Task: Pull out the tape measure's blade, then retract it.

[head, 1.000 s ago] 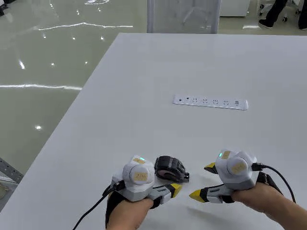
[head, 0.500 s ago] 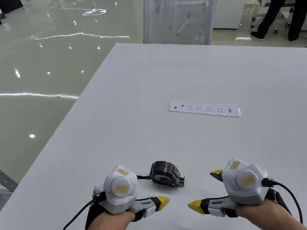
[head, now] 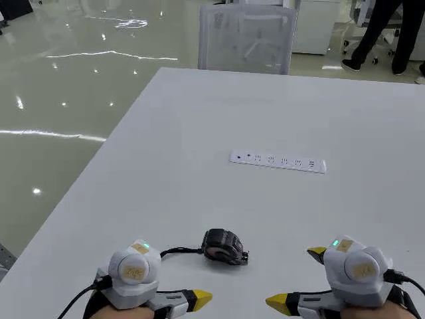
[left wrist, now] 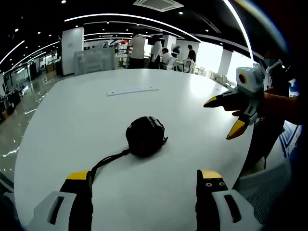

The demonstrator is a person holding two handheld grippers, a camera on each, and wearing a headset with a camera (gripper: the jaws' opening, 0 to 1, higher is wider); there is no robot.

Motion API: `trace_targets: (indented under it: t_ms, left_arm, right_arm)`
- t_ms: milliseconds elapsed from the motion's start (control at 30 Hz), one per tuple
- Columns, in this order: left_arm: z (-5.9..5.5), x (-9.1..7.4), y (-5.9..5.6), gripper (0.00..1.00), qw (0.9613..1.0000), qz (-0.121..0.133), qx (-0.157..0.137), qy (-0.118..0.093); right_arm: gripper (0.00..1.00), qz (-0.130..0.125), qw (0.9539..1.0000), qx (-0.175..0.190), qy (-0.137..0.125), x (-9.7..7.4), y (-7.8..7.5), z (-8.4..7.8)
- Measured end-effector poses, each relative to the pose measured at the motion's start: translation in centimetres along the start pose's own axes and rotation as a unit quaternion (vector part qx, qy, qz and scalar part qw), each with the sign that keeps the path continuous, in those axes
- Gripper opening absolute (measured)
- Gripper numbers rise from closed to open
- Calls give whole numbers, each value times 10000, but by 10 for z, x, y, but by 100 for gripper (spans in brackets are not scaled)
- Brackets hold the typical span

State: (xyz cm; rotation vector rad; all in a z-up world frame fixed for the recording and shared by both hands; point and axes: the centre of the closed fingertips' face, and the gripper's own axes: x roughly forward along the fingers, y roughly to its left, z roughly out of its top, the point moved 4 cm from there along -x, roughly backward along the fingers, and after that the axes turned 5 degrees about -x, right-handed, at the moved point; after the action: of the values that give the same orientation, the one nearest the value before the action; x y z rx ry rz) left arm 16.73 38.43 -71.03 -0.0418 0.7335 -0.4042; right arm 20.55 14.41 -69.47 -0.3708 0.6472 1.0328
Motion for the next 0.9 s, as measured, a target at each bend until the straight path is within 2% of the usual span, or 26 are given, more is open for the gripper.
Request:
trace_targets:
  t_ms: [33, 167, 233, 400, 667, 900]
  left_arm:
    - [0, -3, 2, 88, 10000, 14, -63, -56]
    - [-2, -16, 7, 95, 9999, 126, -94, -48]
    - [-1, -25, 7, 96, 9999, 101, -74, -54]
    - [1, -47, 9, 99, 9995, 290, -27, -146]
    - [-12, -76, 4, 100, 9992, 388, 65, -31]
    - [-22, -96, 11, 100, 9987, 497, -65, -36]
  right_arm:
    - [84, -10, 10000, 13, -6, -4, 1, -1]
    - [88, -45, 10000, 81, 6, -17, 7, -6]
    - [89, -65, 9999, 110, 0, -24, 10, -9]
    - [93, -125, 9997, 198, -45, -40, 15, -17]
    - [100, -271, 9986, 400, -211, -71, 19, -26]
    - [100, -375, 9979, 442, -281, -100, 20, -29]
